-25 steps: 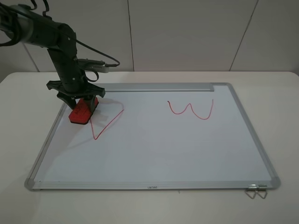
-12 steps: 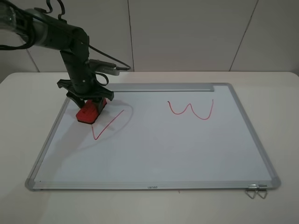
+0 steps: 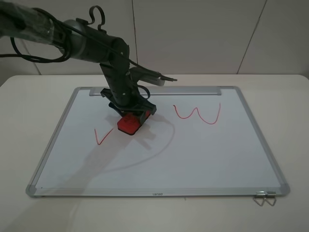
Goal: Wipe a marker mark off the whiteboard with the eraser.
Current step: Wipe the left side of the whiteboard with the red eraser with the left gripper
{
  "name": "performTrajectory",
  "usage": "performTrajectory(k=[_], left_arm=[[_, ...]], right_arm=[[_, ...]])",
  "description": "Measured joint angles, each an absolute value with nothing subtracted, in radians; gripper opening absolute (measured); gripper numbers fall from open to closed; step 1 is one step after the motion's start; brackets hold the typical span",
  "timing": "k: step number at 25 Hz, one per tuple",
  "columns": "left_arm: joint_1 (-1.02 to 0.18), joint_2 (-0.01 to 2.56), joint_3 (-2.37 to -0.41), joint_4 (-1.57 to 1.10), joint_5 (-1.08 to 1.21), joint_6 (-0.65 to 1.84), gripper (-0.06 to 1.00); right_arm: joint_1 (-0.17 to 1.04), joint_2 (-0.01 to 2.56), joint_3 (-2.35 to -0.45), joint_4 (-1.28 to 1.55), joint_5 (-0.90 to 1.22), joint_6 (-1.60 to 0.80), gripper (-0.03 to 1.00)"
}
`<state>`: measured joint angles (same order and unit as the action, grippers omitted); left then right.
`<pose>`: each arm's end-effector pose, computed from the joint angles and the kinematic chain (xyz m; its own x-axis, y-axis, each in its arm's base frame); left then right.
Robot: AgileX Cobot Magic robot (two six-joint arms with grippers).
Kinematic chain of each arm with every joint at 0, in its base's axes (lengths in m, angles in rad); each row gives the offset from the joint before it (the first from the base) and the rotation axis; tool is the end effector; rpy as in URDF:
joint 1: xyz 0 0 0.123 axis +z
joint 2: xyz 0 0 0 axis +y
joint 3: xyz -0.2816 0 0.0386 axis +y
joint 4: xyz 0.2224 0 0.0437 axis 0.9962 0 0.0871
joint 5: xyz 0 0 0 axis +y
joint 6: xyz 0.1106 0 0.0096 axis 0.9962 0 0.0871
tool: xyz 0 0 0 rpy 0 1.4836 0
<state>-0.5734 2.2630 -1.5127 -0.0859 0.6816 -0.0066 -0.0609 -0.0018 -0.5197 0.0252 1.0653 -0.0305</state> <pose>0.3554 -0.2366 0.0875 -0.8566 0.4660 -0.2215 0.4905 0.8687 -0.0691 -0.0108 0.0031 0.2608 -0.4406 0.0085 -0.8976 0.0330 0.9994 -0.0067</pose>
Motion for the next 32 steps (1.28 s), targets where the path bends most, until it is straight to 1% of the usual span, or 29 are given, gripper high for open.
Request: performTrajectory(k=[5, 12, 19, 25, 27, 32], left_arm=[[-0.571, 2.265, -1.515, -0.086, 0.686, -0.007, 0.56], [-0.533, 2.262, -1.500, -0.123, 0.684, -0.006, 0.56], [-0.414, 2.161, -1.313, -0.150, 0.631, -0.025, 0.57], [-0.265, 2.051, -1.110, -0.065, 0.577, -0.070, 0.57], [-0.226, 2.032, -1.072, -0.017, 0.574, -0.071, 0.57], [-0.223, 2.027, -1.055, 0.034, 0.570, -0.079, 0.57]], right_arm=[[-0.061, -0.002, -0.520, 0.025, 1.065, -0.031, 0.71], [-0.061, -0.002, -0.520, 0.025, 1.065, -0.031, 0.71], [-0.061, -0.002, -0.520, 0.025, 1.065, -0.031, 0.71], [-0.061, -0.002, -0.520, 0.025, 1.065, -0.031, 0.71], [-0.061, -0.002, -0.520, 0.025, 1.065, -0.031, 0.71], [-0.061, -0.002, -0.520, 0.025, 1.065, -0.031, 0.71]])
